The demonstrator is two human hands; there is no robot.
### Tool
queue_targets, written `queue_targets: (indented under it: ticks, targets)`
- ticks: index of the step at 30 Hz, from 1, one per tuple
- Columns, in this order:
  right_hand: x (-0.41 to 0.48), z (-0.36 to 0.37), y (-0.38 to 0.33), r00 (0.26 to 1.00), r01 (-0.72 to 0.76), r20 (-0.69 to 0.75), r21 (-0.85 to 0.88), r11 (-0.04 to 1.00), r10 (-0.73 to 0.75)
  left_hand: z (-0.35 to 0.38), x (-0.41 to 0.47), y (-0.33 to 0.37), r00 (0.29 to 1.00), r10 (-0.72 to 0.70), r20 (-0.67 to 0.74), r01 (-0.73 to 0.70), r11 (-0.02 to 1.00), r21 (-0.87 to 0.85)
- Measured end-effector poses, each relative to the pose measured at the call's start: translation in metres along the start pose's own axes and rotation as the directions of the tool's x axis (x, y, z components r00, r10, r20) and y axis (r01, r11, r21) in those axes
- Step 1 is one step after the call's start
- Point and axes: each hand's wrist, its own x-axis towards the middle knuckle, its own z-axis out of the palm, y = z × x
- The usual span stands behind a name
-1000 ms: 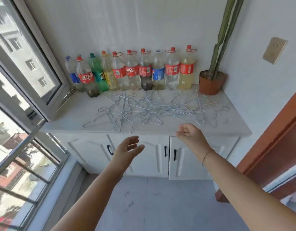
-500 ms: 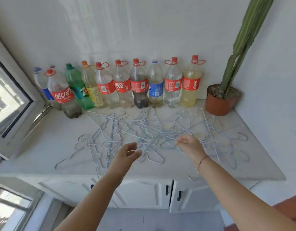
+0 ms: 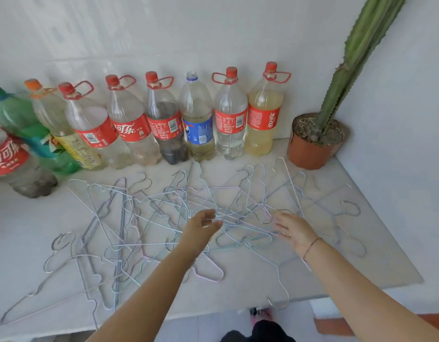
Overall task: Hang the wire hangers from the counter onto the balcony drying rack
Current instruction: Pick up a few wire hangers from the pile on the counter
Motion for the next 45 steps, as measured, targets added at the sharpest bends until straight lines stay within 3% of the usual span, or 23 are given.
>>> queue_targets:
  ticks: [10, 19, 21, 25, 32, 35, 38, 41, 45]
  targets:
    - [0.046, 0.001, -0.01, 0.963, -0.271, 0.089, 0.27, 0.924, 0.256, 0.045, 0.077, -0.004, 0.995, -0.096, 0.041, 0.091, 0.989, 0.117]
    - [0.05, -0.002, -0.038, 0.956, -0.197, 0.287, 0.471, 0.86, 0.062, 0.054, 0.111, 0.005, 0.999, -0.008, -0.054, 0.029, 0.92, 0.391]
    - [0.054, -0.012, -0.048, 0.966, -0.141, 0.259, 0.461, 0.876, 0.019, 0.051, 0.117, 0.014, 0.997, 0.014, -0.077, 0.018, 0.915, 0.403]
    - [0.069, -0.046, -0.056, 0.999, -0.042, 0.038, 0.375, 0.926, 0.029, 0.037, 0.123, 0.031, 0.993, 0.057, -0.106, -0.025, 0.958, 0.284]
    - [0.085, -0.071, -0.036, 0.991, -0.116, -0.046, 0.215, 0.97, 0.129, -0.005, 0.109, 0.064, 0.954, 0.061, -0.294, -0.1, 0.988, -0.12]
    - [0.085, -0.064, -0.034, 0.993, -0.109, -0.04, 0.142, 0.984, 0.115, -0.02, 0.093, 0.067, 0.944, 0.051, -0.327, -0.125, 0.97, -0.21]
    - [0.092, -0.054, -0.035, 0.998, -0.043, -0.05, -0.158, 0.986, 0.036, -0.028, 0.078, 0.06, 0.94, 0.023, -0.341, -0.111, 0.965, -0.239]
    - [0.103, -0.041, -0.042, 0.996, 0.076, -0.011, -0.417, 0.906, -0.089, -0.033, 0.065, 0.048, 0.937, -0.01, -0.35, -0.081, 0.966, -0.246]
    - [0.115, -0.022, -0.049, 0.991, 0.13, 0.076, -0.54, 0.831, -0.106, -0.035, 0.052, 0.036, 0.931, -0.051, -0.363, -0.052, 0.962, -0.27]
